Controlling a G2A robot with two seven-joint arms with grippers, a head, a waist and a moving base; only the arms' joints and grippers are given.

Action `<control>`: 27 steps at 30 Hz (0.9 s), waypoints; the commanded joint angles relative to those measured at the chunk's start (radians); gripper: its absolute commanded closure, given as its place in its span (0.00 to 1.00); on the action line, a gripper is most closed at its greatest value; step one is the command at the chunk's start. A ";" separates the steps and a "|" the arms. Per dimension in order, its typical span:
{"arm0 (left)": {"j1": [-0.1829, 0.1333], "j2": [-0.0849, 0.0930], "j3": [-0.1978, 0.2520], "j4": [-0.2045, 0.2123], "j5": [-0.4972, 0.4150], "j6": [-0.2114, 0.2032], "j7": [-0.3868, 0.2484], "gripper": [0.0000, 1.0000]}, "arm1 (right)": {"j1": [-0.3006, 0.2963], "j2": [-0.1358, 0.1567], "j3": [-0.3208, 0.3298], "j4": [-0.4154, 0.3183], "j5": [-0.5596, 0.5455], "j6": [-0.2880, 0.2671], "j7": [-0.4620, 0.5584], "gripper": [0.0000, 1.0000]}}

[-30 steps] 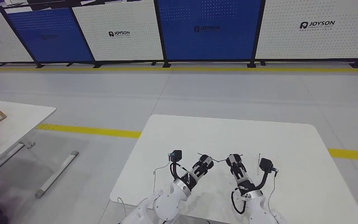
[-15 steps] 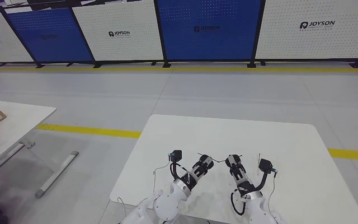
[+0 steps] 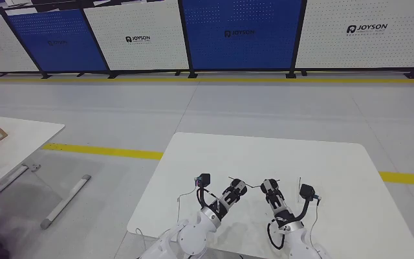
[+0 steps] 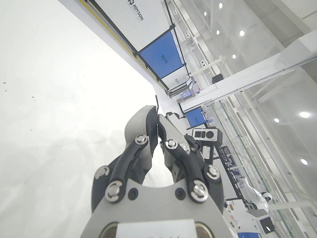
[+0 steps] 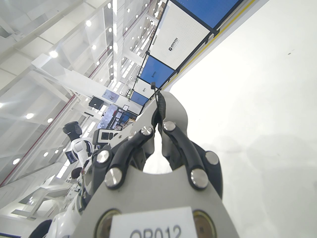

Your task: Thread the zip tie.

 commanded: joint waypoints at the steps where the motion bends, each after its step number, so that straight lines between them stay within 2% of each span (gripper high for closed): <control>1: 0.000 0.000 0.000 0.000 0.000 0.000 0.000 1.00 | 0.000 0.000 0.000 0.000 0.000 0.000 0.000 1.00; 8: 0.000 -0.001 0.001 -0.001 -0.007 -0.001 -0.002 1.00 | -0.001 -0.001 0.001 -0.001 -0.004 0.003 0.004 1.00; 27: 0.005 -0.009 -0.016 -0.005 -0.067 -0.037 -0.022 1.00 | 0.019 -0.016 -0.018 0.021 -0.022 -0.007 0.012 1.00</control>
